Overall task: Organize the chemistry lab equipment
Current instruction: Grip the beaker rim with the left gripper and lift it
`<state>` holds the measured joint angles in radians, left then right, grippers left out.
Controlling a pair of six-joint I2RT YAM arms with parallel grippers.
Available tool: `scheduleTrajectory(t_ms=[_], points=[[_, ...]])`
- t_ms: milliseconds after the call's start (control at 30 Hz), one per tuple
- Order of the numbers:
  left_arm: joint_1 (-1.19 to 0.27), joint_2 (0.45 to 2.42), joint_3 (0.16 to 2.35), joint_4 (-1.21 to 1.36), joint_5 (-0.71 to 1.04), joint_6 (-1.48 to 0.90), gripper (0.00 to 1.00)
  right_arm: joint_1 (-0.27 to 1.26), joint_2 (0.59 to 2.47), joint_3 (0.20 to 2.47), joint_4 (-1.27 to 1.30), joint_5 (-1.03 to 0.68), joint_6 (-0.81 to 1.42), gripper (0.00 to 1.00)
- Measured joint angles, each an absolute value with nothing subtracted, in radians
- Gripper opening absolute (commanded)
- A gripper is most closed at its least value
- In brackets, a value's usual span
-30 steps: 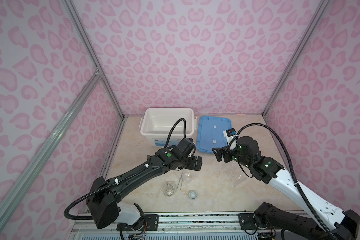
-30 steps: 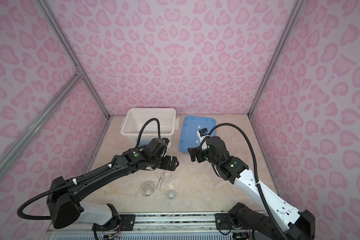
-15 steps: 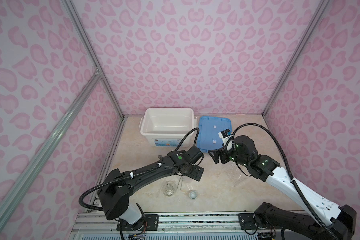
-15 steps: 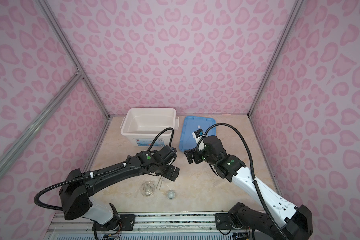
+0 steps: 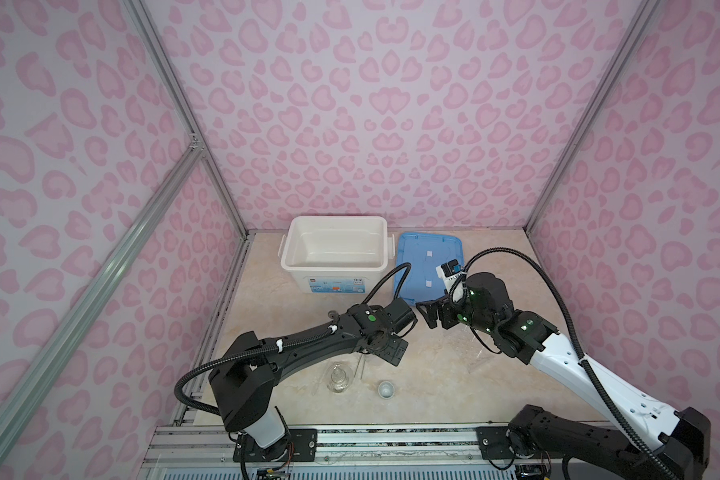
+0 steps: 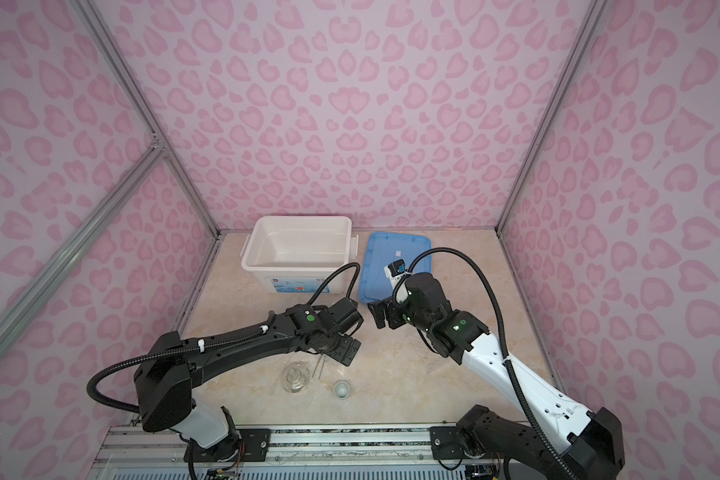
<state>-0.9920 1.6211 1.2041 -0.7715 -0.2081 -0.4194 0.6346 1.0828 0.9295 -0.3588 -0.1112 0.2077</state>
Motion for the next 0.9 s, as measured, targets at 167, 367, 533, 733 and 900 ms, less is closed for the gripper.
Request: scheduleTrajectory(t_ms=[167,367,533,733,900], points=[[-0.995,1.628,1.204,-0.77,-0.214,-0.427,0.91,0.636,1.084,0.924,-0.357,-0.108,0.21,0.99],[-0.995,1.628,1.204,-0.76,-0.205,-0.445,0.86,0.637,1.084,0.918,-0.356,-0.105,0.21,0.99],[-0.995,1.626,1.204,-0.76,-0.206,-0.457,0.85,0.637,1.082,0.911,-0.356,-0.104,0.211,0.99],[-0.995,1.62,1.206,-0.756,-0.206,-0.47,0.81,0.637,1.076,0.898,-0.339,-0.097,0.215,0.98],[-0.995,1.621,1.208,-0.757,-0.206,-0.47,0.86,0.637,1.067,0.889,-0.334,-0.094,0.217,0.98]])
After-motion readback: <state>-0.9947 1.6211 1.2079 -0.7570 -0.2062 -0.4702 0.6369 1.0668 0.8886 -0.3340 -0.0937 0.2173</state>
